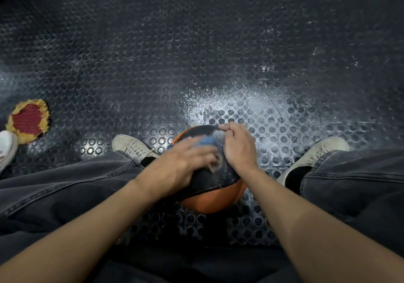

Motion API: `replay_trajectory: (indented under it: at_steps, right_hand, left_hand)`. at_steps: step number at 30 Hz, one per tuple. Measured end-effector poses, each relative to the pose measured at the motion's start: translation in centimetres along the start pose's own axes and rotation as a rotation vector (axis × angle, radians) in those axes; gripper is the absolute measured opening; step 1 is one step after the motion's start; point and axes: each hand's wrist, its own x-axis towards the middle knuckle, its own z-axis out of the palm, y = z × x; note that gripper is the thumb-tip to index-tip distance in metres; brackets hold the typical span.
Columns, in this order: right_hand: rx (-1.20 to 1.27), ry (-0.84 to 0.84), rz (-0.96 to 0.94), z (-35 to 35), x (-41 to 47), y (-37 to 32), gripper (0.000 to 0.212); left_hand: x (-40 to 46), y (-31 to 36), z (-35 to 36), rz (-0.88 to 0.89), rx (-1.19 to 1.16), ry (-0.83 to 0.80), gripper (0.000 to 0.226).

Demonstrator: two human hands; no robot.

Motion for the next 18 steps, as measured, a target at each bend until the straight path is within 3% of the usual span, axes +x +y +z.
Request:
replay_trajectory:
  at_steps: [3,4,7,9,11,15,17,18]
  right_hand:
    - [-0.041,0.010,0.033,0.7,-0.4,-0.9,0.028]
    - [-0.053,0.021,0.047,0.6,-0.3,-0.9,0.029]
    - [-0.035,0.044,0.045,-0.2,0.3,-0.4,0.030]
    - [-0.033,0.026,0.017,-0.1,0.6,-0.2,0.032]
    - [-0.044,0.020,0.016,0.8,0.5,-0.4,0.035]
    - [0.079,-0.022,0.085,0.8,1.6,-0.7,0.032]
    - [0.187,-0.114,0.158,0.0,1.5,0.2,0.025]
    - [0.237,-0.153,0.222,-0.3,1.3,1.0,0.037]
  left_hand:
    - [1.8,-0.5,-0.3,-0.367,-0.082,0.247,0.048]
    - [1.5,-0.1,0.2,-0.351,-0.020,0.225,0.053]
    - [-0.6,0.8,1.6,0.033,0.123,0.031,0.057]
    - [-0.3,-0.4,0.9,0.122,0.157,0.014,0.056]
    - [0.6,-1.6,0.9,-0.046,0.045,0.161,0.052]
    - [2.4,-1.5,1.8,-0.569,-0.215,0.499,0.044]
    - [2.4,-2.6,1.8,-0.784,-0.372,0.557,0.039]
    - [2.2,-3.5,1.8,-0.894,-0.476,0.556,0.036]
